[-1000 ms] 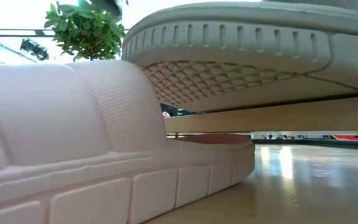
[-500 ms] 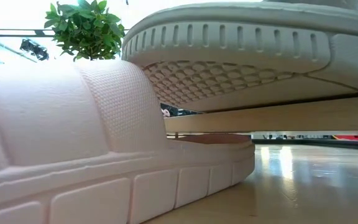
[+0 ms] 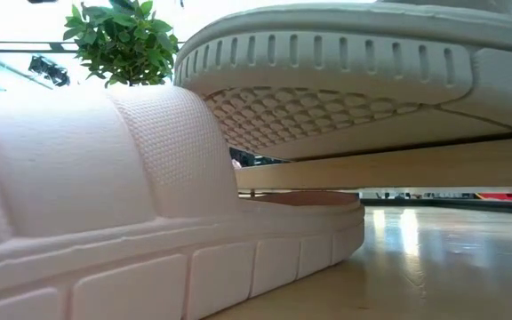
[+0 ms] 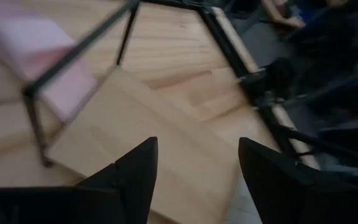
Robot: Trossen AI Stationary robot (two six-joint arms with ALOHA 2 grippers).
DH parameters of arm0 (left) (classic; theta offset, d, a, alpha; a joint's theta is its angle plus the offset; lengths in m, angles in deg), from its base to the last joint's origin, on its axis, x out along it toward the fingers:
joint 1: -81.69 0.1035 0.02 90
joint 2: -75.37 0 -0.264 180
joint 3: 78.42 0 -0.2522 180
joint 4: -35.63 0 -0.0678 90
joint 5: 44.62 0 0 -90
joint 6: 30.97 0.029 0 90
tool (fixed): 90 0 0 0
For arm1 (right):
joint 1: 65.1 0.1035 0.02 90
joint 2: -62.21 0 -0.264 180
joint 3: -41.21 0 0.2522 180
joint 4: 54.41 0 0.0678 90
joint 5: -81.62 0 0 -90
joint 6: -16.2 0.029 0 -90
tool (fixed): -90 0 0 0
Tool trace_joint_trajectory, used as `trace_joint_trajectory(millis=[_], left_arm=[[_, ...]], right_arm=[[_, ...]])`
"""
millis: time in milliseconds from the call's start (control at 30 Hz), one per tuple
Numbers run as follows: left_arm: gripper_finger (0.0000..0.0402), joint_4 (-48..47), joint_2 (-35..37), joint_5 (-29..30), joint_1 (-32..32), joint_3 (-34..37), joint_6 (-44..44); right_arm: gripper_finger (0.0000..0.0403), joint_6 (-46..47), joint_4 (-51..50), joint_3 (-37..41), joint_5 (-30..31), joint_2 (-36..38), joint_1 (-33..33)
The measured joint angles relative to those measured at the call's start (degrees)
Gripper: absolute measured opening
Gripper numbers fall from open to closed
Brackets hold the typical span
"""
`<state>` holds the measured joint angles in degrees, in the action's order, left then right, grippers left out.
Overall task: Pick and place slides into the shelf
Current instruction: Put the gray slide on the shelf
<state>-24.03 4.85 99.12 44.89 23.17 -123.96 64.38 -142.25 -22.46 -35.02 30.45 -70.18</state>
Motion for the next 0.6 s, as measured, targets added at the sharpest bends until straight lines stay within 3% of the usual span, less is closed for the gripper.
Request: trace_joint_trajectory(millis=[267, 600], left_arm=[[0.0201, 22.63, 2.94, -0.41, 2.06, 10.68, 7.66], [0.0203, 27.42, 3.04, -2.54, 5.59, 11.72, 13.29]], right_arm=[[0.0082, -5.02, 2.23, 10.32, -14.94, -0.03, 0.02], [0.0082, -4.66, 13.74, 14.7, -18.09, -1.07, 5.17]])
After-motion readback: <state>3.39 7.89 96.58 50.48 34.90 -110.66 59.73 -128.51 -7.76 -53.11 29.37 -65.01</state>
